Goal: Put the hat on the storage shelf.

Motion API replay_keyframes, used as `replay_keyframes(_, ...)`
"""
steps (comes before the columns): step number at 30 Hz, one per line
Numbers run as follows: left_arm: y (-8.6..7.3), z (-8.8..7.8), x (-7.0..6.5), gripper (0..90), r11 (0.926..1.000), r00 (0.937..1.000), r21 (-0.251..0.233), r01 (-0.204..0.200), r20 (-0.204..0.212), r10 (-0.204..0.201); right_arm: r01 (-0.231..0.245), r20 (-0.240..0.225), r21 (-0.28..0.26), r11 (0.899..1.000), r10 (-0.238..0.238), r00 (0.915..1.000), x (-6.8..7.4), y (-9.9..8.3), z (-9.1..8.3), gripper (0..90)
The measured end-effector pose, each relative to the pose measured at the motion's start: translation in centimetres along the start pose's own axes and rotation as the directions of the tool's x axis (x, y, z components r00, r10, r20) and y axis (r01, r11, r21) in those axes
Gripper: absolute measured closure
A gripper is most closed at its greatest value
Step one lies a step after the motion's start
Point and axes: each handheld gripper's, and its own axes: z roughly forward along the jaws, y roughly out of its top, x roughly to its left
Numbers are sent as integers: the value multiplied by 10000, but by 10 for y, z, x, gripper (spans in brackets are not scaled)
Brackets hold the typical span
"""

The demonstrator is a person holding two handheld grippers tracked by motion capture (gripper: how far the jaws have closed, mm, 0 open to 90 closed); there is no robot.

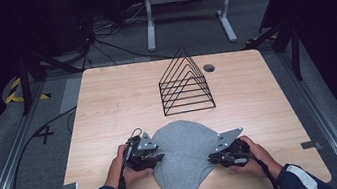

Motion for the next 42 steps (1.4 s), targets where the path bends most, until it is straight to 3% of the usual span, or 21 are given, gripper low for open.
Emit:
replay_keyframes(4, 11, 10, 6, 594, 9997, 9997, -23, -225, -88, 225, -57, -130, 19, 10000, 57, 9999, 14, -3, -2, 835)
replay_keyframes(6, 19, 16, 11, 543, 10000, 10000, 56, -7, -40, 7, -75, -152, 26, 10000, 75, 9999, 19, -3, -3, 831)
replay_keyframes(8, 25, 21, 16, 532, 10000, 10000, 75, -35, 18, 35, -102, -271, 14, 9999, 103, 9996, 23, -4, -4, 815)
replay_keyframes(10, 32, 23, 20, 491, 9997, 9999, 220, 143, -84, -142, -126, -168, 16, 9999, 126, 9998, 25, -5, -6, 730)
replay_keyframes(12, 35, 18, 20, 427, 9994, 9990, 111, 335, -284, -332, -138, -91, -340, 9993, 135, 9999, 23, -5, -13, 658)
replay_keyframes(14, 34, 8, 19, 388, 9987, 9986, -269, 422, -296, -430, -259, 234, -843, 9961, 280, 9993, 18, -6, -24, 590)
replay_keyframes(15, 32, 1, 18, 361, 9971, 9974, -354, 669, -247, -678, -360, 528, -1075, 9936, 418, 9977, 13, -6, -29, 564)
replay_keyframes(17, 25, -8, 13, 315, 9955, 9960, -325, 885, -89, -888, -618, 1177, -1469, 9872, 794, 9899, -2, -7, -38, 553)
replay_keyframes(19, 17, -13, 4, 296, 9957, 9958, -172, 906, -130, -908, -652, 1642, -1482, 9868, 896, 9824, -11, -9, -37, 567)
replay_keyframes(22, 0, -16, -18, 277, 9978, 9983, 398, 538, -238, -529, -720, 2000, -936, 9930, 896, 9757, -25, -17, -27, 607)
replay_keyframes(25, -12, -16, -33, 269, 9950, 9991, 917, 404, -185, -388, -856, 2026, -575, 9947, 956, 9746, -31, -23, -22, 607)
replay_keyframes(30, -18, -18, -33, 237, 9954, 9983, 784, 547, -240, -530, -969, 1786, -362, 9946, 1018, 9786, -30, -27, -20, 602)
replay_keyframes(38, -24, -23, -7, 206, 9908, 9898, 678, 1169, -892, -1107, -855, 968, -88, 9963, 860, 9916, -12, -31, -23, 567)
replay_keyframes(41, -21, -25, 1, 233, 9915, 9897, 341, 1259, -729, -1232, -715, 1154, 26, 9974, 707, 9908, -8, -28, -24, 538)
replay_keyframes(42, -19, -26, 4, 231, 9896, 9888, 297, 1409, -547, -1391, -835, 1235, -182, 9963, 851, 9887, -11, -26, -25, 526)
